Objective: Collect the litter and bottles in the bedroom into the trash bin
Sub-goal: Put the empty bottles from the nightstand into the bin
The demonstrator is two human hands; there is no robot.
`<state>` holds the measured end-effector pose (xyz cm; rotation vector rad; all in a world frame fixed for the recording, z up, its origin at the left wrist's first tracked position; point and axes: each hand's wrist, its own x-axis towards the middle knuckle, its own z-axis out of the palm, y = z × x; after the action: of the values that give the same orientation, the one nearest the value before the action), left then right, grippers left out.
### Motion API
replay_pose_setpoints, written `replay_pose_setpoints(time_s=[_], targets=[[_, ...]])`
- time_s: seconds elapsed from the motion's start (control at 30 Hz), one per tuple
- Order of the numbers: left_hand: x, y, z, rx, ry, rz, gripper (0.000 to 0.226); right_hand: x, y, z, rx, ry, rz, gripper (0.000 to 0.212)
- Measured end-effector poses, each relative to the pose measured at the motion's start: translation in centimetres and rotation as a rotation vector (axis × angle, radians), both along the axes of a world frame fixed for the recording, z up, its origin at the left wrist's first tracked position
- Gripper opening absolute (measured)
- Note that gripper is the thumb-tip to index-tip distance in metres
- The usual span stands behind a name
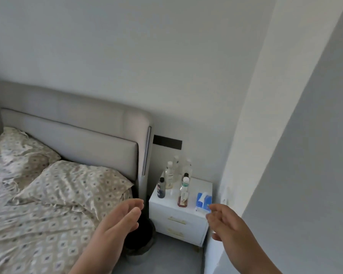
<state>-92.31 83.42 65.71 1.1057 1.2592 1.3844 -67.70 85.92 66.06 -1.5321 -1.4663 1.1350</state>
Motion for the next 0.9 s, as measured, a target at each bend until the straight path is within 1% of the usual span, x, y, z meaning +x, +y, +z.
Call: replay_pose_setpoints(time_s=[0.13, 0.2, 0.3, 0.33, 0.4, 0.47, 0.5, 0.53, 0.57, 0.6, 0.63, 0.7, 0.77, 0.8, 0.9], targets=[[-1.8, 7.3, -0.6, -0.036, 0.018, 0.049, 0.049, -2.0, 8.4, -1.1, 0.006, 0.034, 0.026, 0.012], [-2.5, 11.1, -0.2, -0.046, 0.055, 0.059, 0.047, -2.7, 12.8, -1.5, 0.005, 0.066, 0.022, 0.013], [-4.2, 16.3, 0.1, -0.051, 0.09, 0.084, 0.037, -4.0, 19.2, -2.1, -0.017, 0.097, 0.031, 0.016], [-4.9, 17.9, 0.2, -0.053, 0.092, 0.095, 0.038, -4.6, 21.2, -2.2, -0.022, 0.094, 0.039, 0.017], [-6.2, 20.9, 0.1, -0.06, 0.094, 0.103, 0.049, -5.5, 25.2, -2.3, -0.03, 0.069, 0.055, 0.021], [-7.4, 23.5, -0.8, -0.072, 0.102, 0.076, 0.077, -6.3, 28.6, -2.5, -0.062, 0.06, 0.06, 0.022], [-7.9, 24.7, -1.3, -0.09, 0.111, 0.079, 0.081, -6.7, 30.1, -2.7, -0.069, 0.062, 0.057, 0.021], [-8.2, 25.8, -1.6, -0.112, 0.106, 0.08, 0.07, -7.1, 31.4, -2.9, -0.073, 0.061, 0.052, 0.021], [-8.4, 27.1, -1.9, -0.126, 0.098, 0.078, 0.047, -7.5, 32.7, -3.2, -0.073, 0.057, 0.047, 0.02], [-8.7, 28.4, -2.2, -0.133, 0.095, 0.084, 0.028, -7.9, 34.0, -3.5, -0.08, 0.055, 0.036, 0.019], [-9.1, 29.9, -2.5, -0.138, 0.085, 0.087, 0.023, -8.4, 35.1, -3.8, -0.092, 0.053, 0.025, 0.019], [-10.3, 32.9, -3.9, -0.176, 0.063, 0.092, 0.02, -9.0, 37.1, -4.7, -0.127, 0.06, -0.004, 0.019], [-11.3, 36.0, -5.0, -0.199, 0.049, 0.043, 0.013, -9.4, 38.5, -5.7, -0.152, 0.062, -0.064, 0.016], [-11.8, 37.6, -5.6, -0.217, 0.051, 0.01, 0.015, -9.5, 39.1, -6.3, -0.161, 0.05, -0.098, 0.014], [-12.6, 41.8, -8.4, -0.267, 0.056, -0.042, 0.033, -9.5, 41.1, -9.1, -0.224, 0.014, -0.181, 0.016]])
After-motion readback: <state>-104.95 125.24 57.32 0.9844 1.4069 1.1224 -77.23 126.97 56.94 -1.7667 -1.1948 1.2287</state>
